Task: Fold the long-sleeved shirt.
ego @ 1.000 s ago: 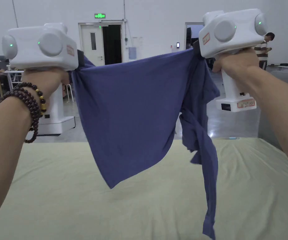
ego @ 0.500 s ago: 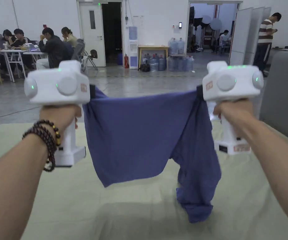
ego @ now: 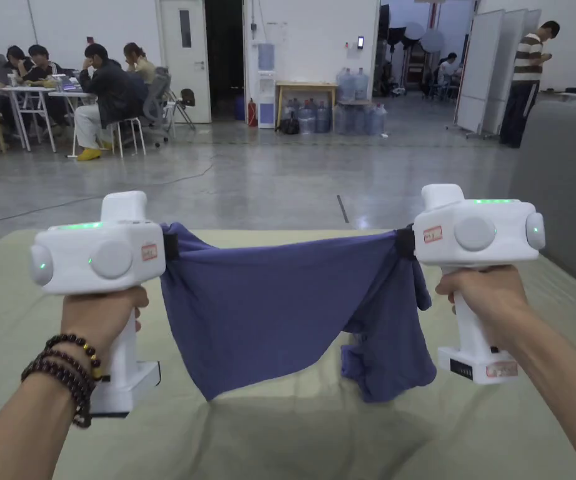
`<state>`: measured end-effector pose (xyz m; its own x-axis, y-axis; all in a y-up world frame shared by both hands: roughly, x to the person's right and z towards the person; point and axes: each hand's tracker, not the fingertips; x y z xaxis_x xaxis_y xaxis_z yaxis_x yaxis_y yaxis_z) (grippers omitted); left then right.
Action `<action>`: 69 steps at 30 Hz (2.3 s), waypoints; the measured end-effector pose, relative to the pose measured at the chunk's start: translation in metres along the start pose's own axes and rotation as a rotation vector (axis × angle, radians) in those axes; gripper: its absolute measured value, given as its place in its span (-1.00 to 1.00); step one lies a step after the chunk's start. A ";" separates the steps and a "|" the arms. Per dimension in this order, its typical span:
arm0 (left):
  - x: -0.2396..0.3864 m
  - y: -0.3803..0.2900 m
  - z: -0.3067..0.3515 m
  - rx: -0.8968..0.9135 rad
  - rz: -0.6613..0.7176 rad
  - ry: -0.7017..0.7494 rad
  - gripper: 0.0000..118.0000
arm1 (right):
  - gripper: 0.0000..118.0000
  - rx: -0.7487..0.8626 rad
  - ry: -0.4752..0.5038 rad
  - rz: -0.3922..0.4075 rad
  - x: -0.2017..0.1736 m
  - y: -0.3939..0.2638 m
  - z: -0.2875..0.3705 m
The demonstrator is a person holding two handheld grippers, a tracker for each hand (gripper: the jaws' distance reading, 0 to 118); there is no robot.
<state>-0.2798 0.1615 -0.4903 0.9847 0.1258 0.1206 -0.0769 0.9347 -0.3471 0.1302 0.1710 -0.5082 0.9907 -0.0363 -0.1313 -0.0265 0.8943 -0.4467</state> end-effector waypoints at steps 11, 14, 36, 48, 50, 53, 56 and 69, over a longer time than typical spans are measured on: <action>-0.019 -0.247 0.159 -0.169 -0.043 0.037 -0.94 | -0.92 -0.213 0.051 0.082 -0.041 -0.256 0.116; -0.019 -0.298 0.193 -0.234 -0.041 0.057 -0.94 | -0.92 -0.310 0.061 0.098 -0.055 -0.318 0.145; -0.009 -0.303 0.237 -0.267 0.001 0.043 1.00 | 1.00 -0.304 -0.028 -0.044 -0.026 -0.331 0.209; 0.002 -0.294 0.191 -0.293 -0.037 0.013 -1.00 | -0.95 -0.303 -0.084 -0.129 -0.003 -0.336 0.202; 0.004 -0.289 0.184 -0.292 -0.042 0.004 -1.00 | -0.95 -0.309 -0.085 -0.135 -0.002 -0.335 0.197; 0.006 -0.281 0.171 -0.288 -0.032 -0.018 -1.00 | -0.95 -0.310 -0.082 -0.136 0.000 -0.322 0.182; 0.008 -0.276 0.157 -0.283 -0.031 -0.034 -1.00 | -0.95 -0.301 -0.060 -0.109 0.001 -0.299 0.154; 0.006 -0.279 0.108 -0.332 -0.036 -0.038 -1.00 | 0.28 -0.447 -0.095 -0.124 0.052 -0.249 -0.028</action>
<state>-0.2693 -0.0622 -0.2921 0.9788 0.1133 0.1709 0.0188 0.7803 -0.6251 0.1845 -0.0659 -0.4290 0.9973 -0.0715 0.0193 0.0588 0.6056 -0.7936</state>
